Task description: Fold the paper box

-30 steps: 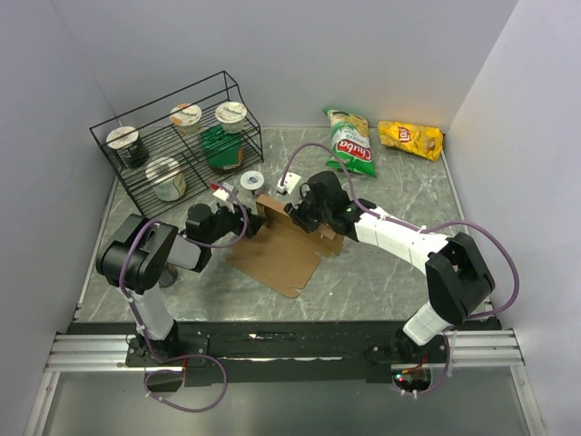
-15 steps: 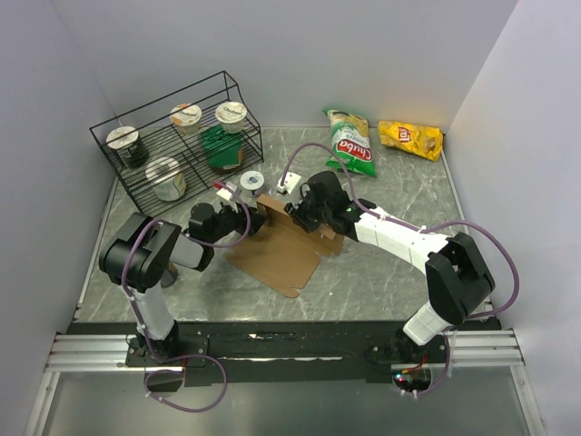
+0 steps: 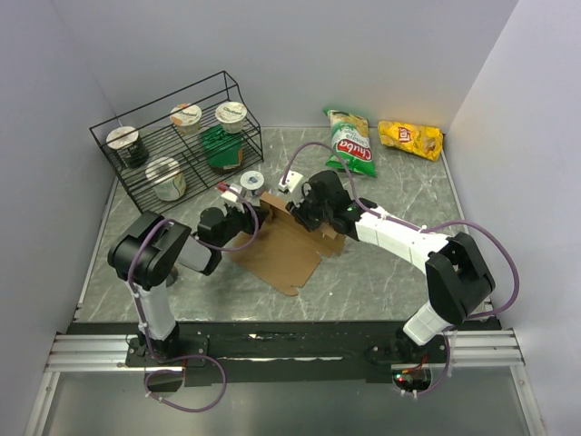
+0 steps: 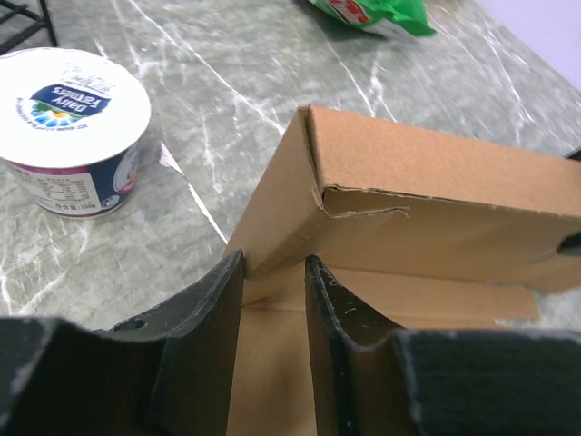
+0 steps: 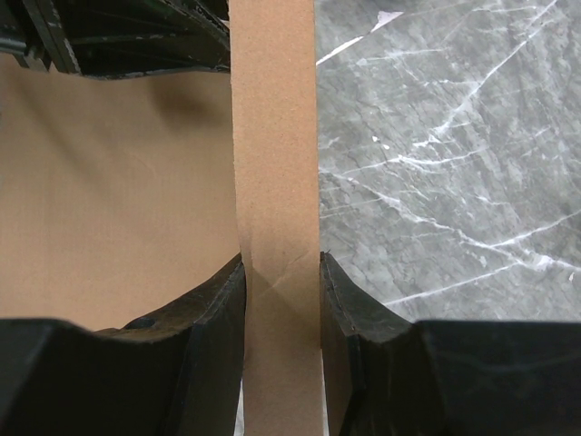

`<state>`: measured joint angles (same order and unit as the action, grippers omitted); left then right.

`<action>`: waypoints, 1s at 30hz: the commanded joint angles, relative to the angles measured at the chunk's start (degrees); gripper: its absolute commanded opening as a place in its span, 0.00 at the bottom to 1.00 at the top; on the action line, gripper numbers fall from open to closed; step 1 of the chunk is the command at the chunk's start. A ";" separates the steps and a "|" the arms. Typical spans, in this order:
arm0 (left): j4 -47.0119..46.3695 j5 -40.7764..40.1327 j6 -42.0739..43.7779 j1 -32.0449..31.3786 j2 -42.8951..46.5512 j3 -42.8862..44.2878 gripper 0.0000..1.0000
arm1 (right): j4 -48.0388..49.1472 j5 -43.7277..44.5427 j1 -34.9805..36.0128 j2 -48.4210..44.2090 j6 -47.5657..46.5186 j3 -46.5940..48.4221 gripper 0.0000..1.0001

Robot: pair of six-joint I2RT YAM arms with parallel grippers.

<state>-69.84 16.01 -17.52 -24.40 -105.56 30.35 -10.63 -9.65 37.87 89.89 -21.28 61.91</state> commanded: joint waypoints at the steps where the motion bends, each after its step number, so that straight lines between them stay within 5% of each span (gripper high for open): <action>1: -8.73 -6.68 -3.04 -3.10 -1.31 1.47 0.33 | -3.17 -4.67 0.72 1.26 0.01 -0.39 0.30; 20: -7.94 -36.76 -13.24 -11.54 -1.76 1.38 0.20 | -2.46 -5.29 0.72 1.17 0.27 -0.83 0.31; 23: -9.60 -34.48 -12.54 -11.63 -2.11 0.86 0.24 | -2.46 -5.38 0.72 1.08 0.27 -0.83 0.31; 30: -12.51 -26.30 -9.82 -10.84 -1.84 -0.90 0.55 | -2.81 -5.73 0.80 0.82 0.27 -0.74 0.31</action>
<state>-73.08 -15.03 -27.94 -35.68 -107.53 29.85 -10.74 -10.81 37.52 89.89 -20.88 61.91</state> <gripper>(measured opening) 0.494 0.392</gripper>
